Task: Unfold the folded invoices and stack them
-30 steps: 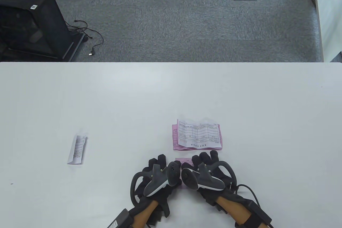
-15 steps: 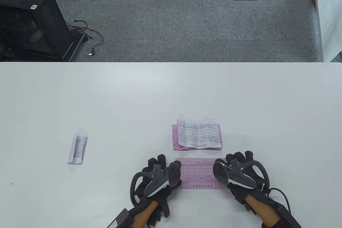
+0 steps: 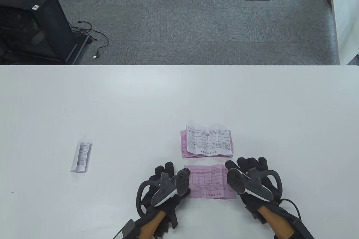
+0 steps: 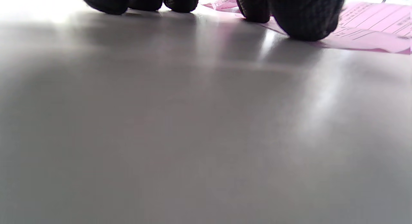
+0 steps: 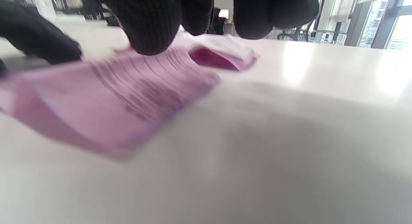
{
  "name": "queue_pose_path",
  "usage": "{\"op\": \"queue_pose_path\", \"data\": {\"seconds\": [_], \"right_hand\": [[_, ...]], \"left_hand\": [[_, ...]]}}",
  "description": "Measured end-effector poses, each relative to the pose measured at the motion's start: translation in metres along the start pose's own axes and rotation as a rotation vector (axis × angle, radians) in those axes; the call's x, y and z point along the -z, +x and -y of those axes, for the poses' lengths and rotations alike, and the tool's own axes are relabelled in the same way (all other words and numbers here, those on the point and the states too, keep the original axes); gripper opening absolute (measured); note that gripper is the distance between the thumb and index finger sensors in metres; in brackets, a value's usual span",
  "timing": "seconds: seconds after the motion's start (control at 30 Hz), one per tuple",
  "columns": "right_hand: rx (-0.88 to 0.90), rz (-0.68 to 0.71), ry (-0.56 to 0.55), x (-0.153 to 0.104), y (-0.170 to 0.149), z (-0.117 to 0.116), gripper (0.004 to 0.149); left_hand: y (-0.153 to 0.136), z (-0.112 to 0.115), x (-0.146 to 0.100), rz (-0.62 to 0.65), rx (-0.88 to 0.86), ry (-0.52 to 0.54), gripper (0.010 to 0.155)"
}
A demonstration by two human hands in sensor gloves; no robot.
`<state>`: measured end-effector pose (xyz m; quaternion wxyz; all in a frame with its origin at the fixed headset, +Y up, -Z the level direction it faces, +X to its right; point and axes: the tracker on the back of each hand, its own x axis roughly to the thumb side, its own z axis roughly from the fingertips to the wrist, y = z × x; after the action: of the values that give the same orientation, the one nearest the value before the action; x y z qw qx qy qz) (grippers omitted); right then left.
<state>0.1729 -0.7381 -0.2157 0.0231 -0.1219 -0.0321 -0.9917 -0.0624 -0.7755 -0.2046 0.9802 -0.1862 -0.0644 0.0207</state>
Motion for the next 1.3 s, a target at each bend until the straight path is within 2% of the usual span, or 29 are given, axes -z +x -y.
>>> {"op": "queue_pose_path", "data": {"seconds": [0.1, 0.17, 0.3, 0.5, 0.7, 1.3], "right_hand": [[0.05, 0.063, 0.001, 0.003, 0.024, 0.009, 0.059], [0.047, 0.106, 0.032, 0.008, 0.042, 0.007, 0.06], [-0.007, 0.157, 0.13, 0.02, 0.076, -0.01, 0.061], [-0.015, 0.175, 0.173, 0.028, 0.09, -0.029, 0.064], [-0.054, 0.142, 0.171, 0.025, 0.076, -0.027, 0.063], [-0.039, -0.024, 0.191, 0.007, -0.011, -0.031, 0.061]], "left_hand": [[0.0, 0.0, 0.0, 0.0, 0.0, -0.001, 0.068], [0.0, 0.0, 0.0, 0.001, 0.001, -0.002, 0.068], [0.0, 0.001, 0.0, 0.002, 0.001, -0.005, 0.068], [0.001, 0.001, -0.001, 0.007, 0.005, -0.009, 0.069], [0.001, 0.002, 0.0, 0.008, 0.007, -0.011, 0.068], [0.0, 0.002, 0.0, 0.004, -0.003, -0.012, 0.068]]}}
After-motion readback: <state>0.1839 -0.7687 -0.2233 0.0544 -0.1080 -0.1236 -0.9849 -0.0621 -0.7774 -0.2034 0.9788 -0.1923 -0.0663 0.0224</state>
